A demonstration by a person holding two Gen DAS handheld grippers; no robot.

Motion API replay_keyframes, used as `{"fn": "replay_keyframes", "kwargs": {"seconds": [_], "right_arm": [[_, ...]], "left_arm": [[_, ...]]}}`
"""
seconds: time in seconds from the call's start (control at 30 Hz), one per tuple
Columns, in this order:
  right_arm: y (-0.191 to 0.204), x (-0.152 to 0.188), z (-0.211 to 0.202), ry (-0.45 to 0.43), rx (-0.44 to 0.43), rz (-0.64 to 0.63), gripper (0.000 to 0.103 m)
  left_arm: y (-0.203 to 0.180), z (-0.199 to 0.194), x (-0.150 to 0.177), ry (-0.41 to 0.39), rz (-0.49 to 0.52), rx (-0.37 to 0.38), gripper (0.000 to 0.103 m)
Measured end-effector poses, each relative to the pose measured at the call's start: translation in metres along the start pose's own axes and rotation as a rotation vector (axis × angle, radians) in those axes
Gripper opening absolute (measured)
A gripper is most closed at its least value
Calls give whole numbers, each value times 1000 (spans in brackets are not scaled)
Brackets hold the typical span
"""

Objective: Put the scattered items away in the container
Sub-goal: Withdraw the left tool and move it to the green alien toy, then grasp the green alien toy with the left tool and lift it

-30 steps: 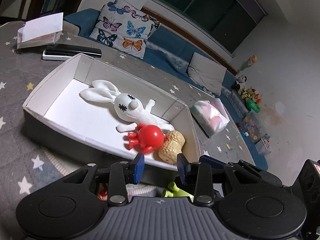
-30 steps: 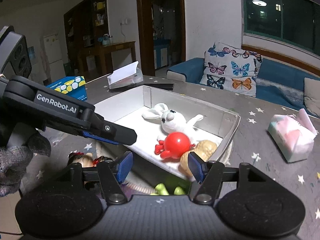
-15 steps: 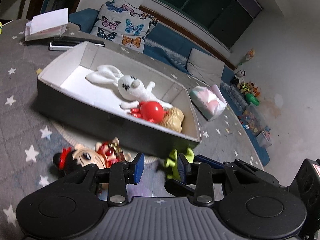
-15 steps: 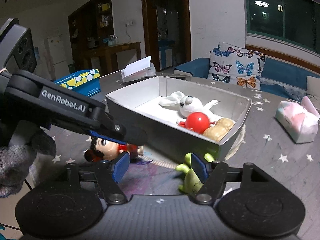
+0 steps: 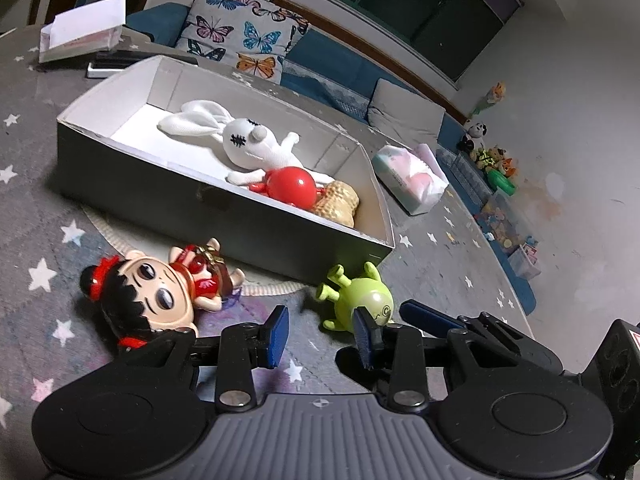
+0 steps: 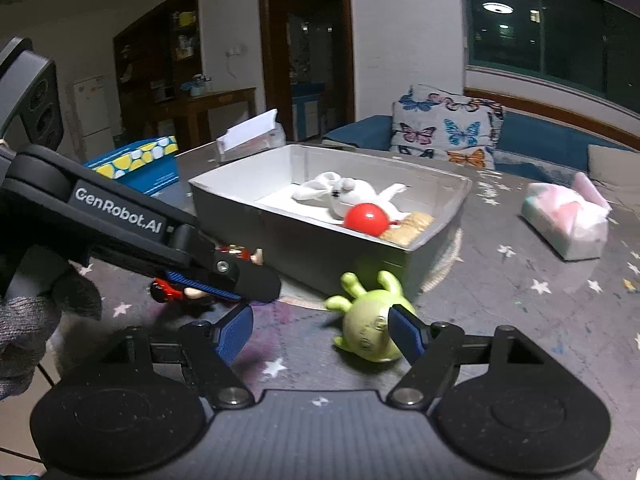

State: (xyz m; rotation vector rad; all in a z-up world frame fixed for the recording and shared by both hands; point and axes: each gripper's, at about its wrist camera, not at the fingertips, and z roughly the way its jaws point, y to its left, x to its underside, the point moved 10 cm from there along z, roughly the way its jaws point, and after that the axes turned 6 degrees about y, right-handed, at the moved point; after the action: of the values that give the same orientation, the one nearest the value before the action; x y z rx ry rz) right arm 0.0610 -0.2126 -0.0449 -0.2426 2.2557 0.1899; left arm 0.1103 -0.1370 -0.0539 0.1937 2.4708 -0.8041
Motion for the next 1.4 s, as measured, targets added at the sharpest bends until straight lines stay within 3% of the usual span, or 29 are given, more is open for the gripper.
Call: {"fn": "replay_keyframes", "kwargs": {"seconds": [0.47,1.23,1.4], "right_arm": [[-31,13,13,25,59,96,75],[-39,21,43,64,36,129,76],[-38,21,45,62,25,125,84]], "left_arm": [[-9,25,-14,0,-30,50,38],[2,59,-31,12,-118,90,38],[1,64,-30,22,-117,98,38]]}}
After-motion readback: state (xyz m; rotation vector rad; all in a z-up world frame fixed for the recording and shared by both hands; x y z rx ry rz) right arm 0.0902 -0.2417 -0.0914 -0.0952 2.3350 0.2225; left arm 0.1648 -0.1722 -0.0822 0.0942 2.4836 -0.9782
